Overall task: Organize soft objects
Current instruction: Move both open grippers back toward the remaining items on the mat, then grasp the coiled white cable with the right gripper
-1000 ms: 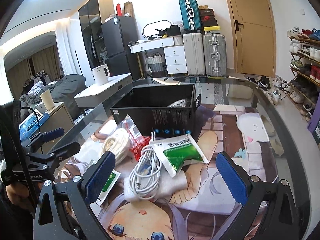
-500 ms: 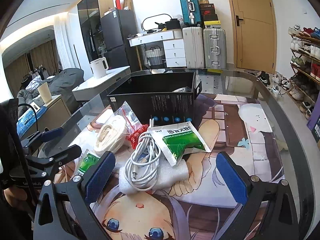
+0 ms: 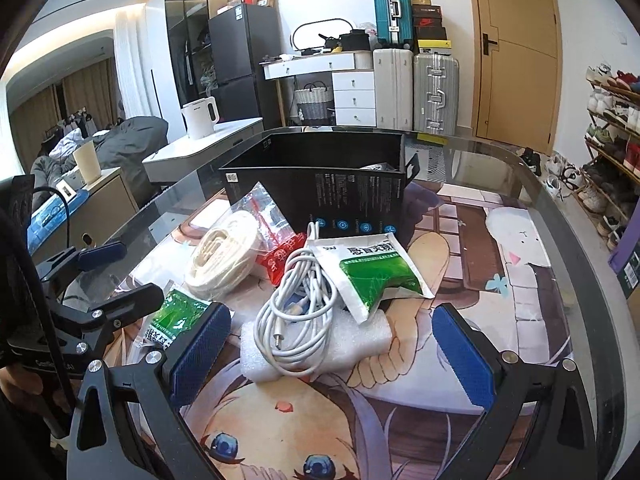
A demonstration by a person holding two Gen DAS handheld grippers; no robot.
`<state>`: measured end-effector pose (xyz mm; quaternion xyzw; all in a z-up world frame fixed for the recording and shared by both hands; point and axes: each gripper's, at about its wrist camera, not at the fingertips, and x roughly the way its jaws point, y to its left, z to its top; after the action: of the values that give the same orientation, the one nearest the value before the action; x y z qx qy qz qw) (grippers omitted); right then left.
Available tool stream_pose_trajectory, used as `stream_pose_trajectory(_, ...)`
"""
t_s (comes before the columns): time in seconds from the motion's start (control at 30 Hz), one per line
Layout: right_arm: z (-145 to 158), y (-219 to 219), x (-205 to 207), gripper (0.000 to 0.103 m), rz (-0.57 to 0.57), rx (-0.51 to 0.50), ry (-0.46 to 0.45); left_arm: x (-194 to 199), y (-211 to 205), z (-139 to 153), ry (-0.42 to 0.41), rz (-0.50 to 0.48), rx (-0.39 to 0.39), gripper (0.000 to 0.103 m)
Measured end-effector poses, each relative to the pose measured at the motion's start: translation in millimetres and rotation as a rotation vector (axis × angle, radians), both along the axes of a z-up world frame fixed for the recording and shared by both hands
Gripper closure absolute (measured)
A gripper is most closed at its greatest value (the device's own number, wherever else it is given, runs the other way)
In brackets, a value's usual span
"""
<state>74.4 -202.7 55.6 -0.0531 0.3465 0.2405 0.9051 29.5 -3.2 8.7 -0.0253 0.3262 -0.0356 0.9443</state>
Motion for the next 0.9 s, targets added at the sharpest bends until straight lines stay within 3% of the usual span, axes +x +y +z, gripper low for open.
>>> stream_pose_trajectory(0.67, -1.7, 8.4, 0.0, 0.003, 0.053, 0.026, 0.029, -0.8, -4.8, -11.9, 0.046, -0.032, -0.010, 0.000)
stream_pose_trajectory(0.73, -1.2, 7.5, 1.4, 0.014, 0.053, 0.035, 0.037, -0.9, -3.6, -12.5, 0.047, -0.031, -0.013, 0.000)
stream_pose_trajectory(0.9, -1.3, 10.8, -0.1, 0.021, 0.077, 0.034, 0.050, -0.4, -1.2, -13.0, 0.047, -0.028, -0.015, 0.000)
